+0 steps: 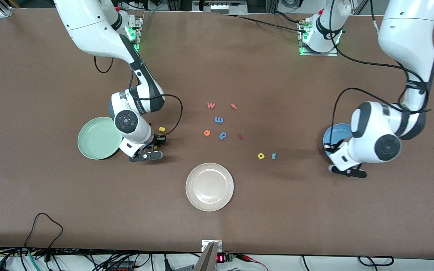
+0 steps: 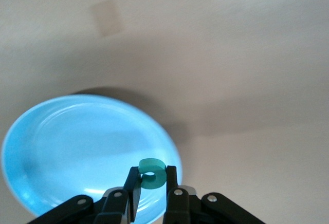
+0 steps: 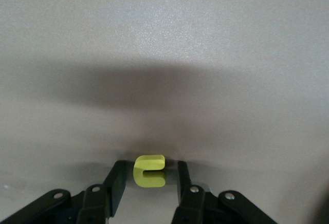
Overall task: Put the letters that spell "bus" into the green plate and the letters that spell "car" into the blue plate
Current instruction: 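Carry the teal letter onto the blue plate and open the left gripper, then drop the yellow u on the green plate while the left gripper returns, then grasp a teal letter with the left gripper while the right gripper grasps green p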
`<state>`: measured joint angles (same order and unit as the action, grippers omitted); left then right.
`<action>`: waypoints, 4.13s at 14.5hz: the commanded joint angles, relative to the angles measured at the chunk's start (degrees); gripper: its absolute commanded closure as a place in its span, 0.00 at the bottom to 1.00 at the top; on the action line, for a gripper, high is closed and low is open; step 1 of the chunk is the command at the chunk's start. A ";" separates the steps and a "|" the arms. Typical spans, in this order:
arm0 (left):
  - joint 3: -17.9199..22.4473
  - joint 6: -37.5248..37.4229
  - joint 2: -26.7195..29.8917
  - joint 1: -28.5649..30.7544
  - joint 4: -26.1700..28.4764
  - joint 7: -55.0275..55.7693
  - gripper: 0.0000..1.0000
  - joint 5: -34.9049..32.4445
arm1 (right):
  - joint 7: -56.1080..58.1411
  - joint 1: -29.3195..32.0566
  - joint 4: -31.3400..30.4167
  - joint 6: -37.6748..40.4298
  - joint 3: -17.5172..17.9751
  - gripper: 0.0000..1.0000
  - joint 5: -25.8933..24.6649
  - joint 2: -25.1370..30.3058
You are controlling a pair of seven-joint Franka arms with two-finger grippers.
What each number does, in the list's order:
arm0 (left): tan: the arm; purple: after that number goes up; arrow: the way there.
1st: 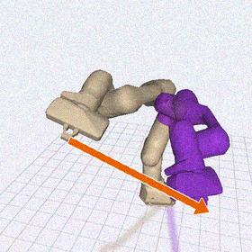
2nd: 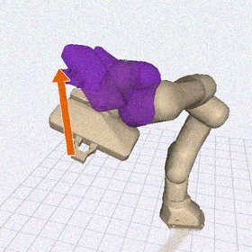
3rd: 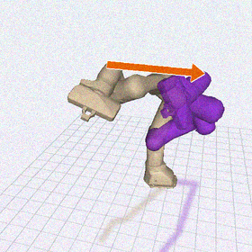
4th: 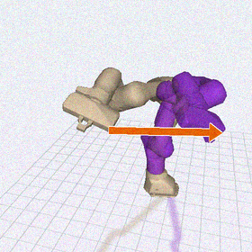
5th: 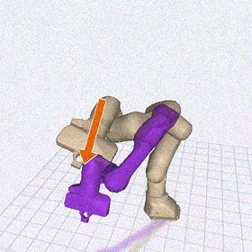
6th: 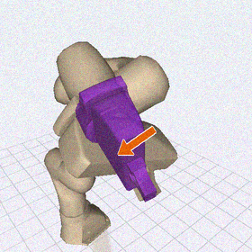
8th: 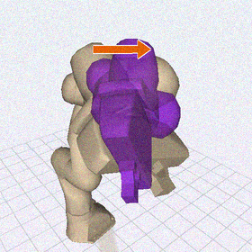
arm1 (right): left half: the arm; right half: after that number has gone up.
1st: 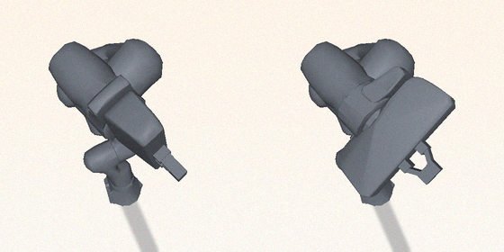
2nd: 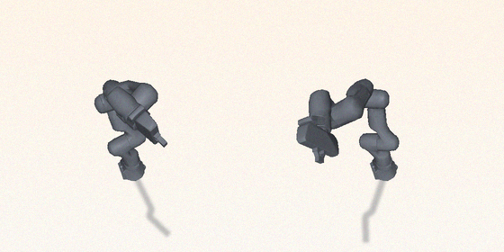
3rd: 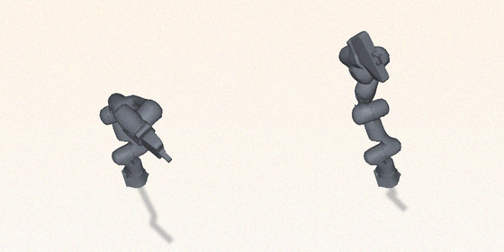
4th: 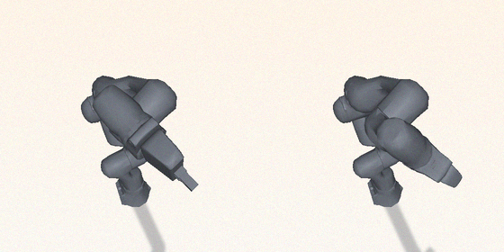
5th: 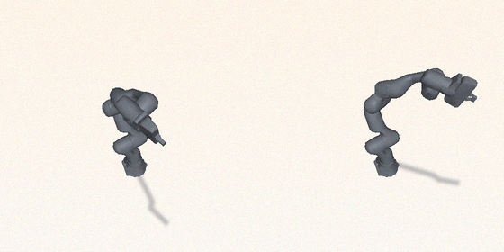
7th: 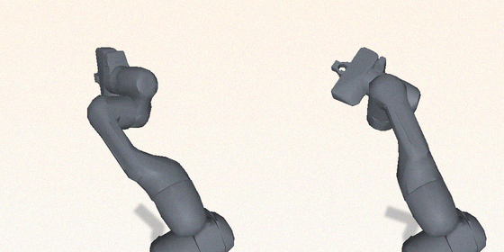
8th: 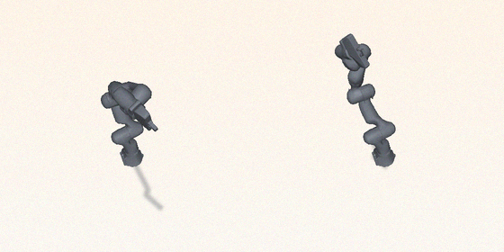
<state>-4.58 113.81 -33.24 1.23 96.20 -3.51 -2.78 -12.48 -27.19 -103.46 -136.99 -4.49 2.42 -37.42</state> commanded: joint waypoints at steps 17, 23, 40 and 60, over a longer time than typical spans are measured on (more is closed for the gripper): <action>-7.55 -0.08 -0.76 1.06 -2.58 4.45 0.39 -2.67 | 16.87 19.26 -10.61 13.94 -0.17 1.00 -0.48 13.96; -7.64 0.27 -7.97 -6.32 -10.41 10.19 0.46 2.24 | 16.27 19.89 -11.50 12.80 -0.17 0.08 -0.83 13.86; -7.55 10.12 -14.22 -11.34 -11.30 14.59 0.50 2.70 | -15.38 4.60 -11.06 5.07 0.71 0.51 0.22 10.18; -7.38 12.05 -15.45 -13.63 -11.21 15.55 0.84 -3.46 | -18.54 2.93 -11.33 1.02 1.85 0.52 0.22 6.57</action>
<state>-12.26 125.73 -47.28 -11.46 86.38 11.91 -4.95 -30.04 -23.89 -114.19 -135.14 -2.80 2.40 -30.74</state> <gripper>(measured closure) 0.797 0.515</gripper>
